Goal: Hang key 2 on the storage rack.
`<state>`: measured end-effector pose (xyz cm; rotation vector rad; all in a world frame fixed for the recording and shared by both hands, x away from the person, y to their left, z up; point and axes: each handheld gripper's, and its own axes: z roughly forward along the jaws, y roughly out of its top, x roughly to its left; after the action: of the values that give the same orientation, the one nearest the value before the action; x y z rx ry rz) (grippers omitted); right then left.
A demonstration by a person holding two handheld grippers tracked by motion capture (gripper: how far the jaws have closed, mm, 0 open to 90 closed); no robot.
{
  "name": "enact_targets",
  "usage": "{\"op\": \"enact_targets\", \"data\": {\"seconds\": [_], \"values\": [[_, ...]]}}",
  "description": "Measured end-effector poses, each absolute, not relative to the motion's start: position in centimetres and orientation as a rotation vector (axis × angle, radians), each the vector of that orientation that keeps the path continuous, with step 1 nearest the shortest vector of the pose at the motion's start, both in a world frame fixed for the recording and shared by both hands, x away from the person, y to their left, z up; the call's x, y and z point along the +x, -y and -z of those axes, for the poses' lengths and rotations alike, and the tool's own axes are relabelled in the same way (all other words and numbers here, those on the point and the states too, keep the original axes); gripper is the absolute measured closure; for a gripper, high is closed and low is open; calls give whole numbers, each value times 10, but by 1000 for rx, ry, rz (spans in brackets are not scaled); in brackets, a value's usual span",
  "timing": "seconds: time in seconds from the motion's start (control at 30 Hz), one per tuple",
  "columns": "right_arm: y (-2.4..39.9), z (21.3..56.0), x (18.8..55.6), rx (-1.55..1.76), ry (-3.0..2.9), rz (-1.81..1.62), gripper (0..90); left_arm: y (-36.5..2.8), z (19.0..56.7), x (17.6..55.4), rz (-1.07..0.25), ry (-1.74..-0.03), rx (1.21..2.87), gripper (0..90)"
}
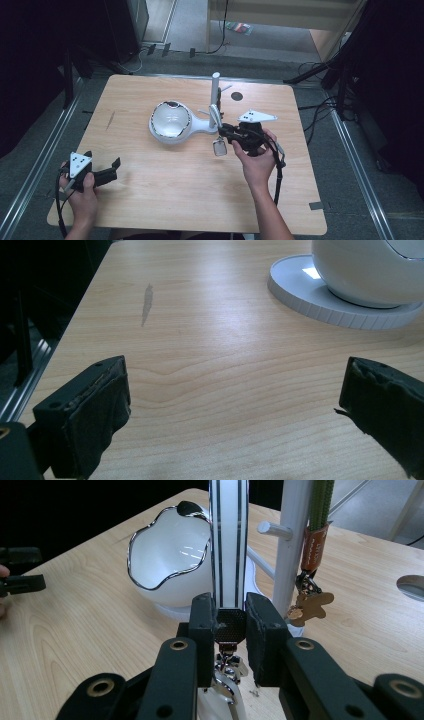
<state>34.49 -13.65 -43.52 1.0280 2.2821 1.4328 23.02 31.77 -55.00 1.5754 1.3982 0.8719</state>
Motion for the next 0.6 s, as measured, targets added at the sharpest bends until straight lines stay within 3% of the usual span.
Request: {"op": "enact_targets", "data": {"seconds": [0.6], "values": [[143,448,367,1108,-2342,-1560,757,-318,550,229,-878,-1396,1567,2]]}}
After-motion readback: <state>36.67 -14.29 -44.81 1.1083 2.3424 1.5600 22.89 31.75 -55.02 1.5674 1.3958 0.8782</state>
